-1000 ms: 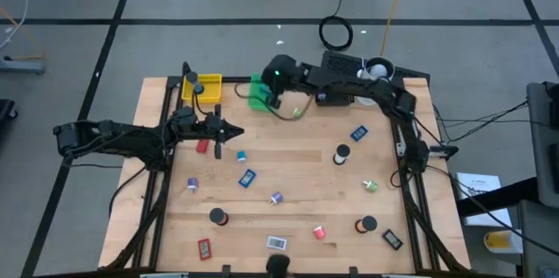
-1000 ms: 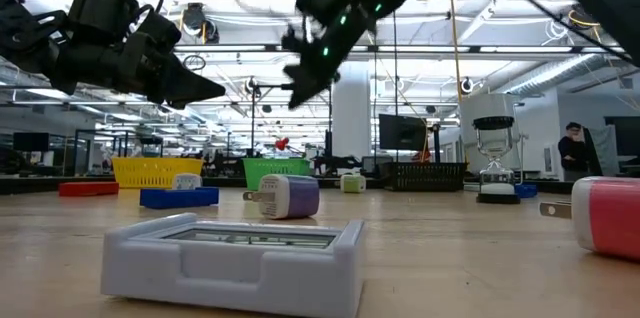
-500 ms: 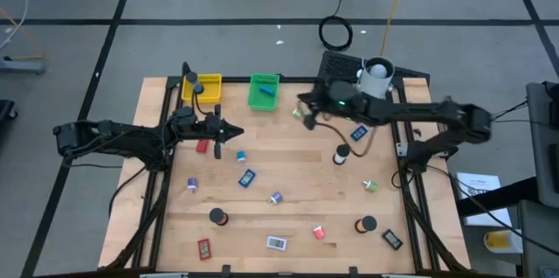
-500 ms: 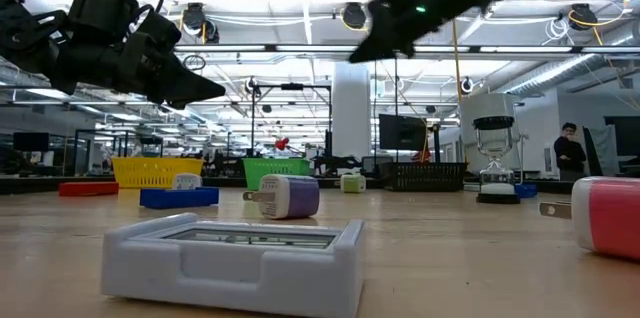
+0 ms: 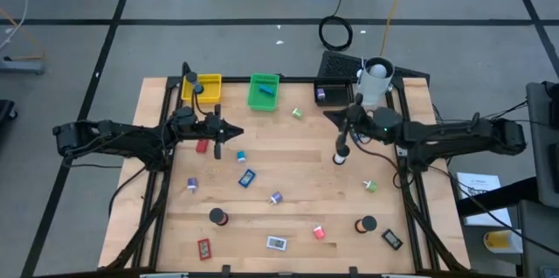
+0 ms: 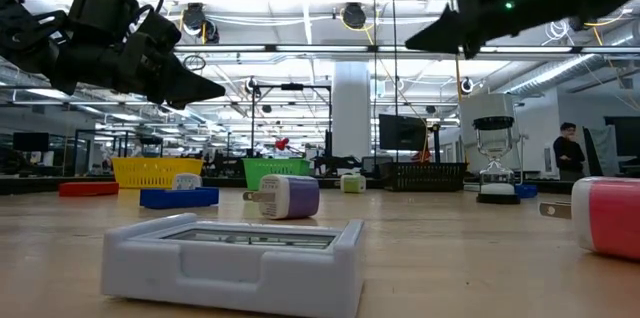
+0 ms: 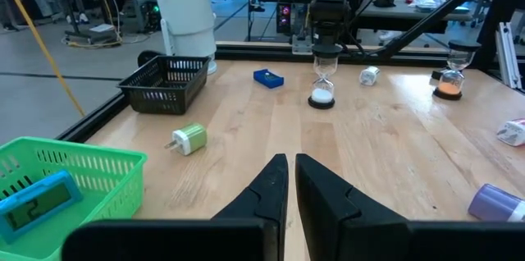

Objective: Pick & Place Office items
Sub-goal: Put the top green charger adapter into the black bin

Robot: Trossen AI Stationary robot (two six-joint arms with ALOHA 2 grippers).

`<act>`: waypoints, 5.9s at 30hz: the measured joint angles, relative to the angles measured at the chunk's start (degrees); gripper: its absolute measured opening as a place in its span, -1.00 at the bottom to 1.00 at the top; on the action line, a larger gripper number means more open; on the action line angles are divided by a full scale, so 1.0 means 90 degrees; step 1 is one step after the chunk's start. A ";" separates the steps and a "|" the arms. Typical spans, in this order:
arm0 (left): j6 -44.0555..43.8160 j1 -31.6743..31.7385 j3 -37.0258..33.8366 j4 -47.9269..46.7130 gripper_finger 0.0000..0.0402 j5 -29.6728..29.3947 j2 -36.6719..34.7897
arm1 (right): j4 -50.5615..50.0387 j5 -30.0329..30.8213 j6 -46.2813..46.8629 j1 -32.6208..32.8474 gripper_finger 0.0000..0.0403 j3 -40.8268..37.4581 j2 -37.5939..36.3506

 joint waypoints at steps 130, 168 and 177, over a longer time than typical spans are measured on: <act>0.0019 -0.1462 0.0274 -0.0338 -0.84 -0.2948 0.0085 | -0.3773 -0.0505 0.1829 -0.1849 0.32 0.4362 0.5556; 0.0022 -0.1469 0.0277 -0.0330 -0.84 -0.2941 0.0085 | -0.4213 -0.0643 0.1054 -0.1785 0.35 0.5027 0.6199; 0.0022 -0.1469 0.0277 -0.0333 -0.84 -0.2939 0.0085 | -0.6009 -0.0400 -0.1043 -0.1625 0.40 0.5486 0.5731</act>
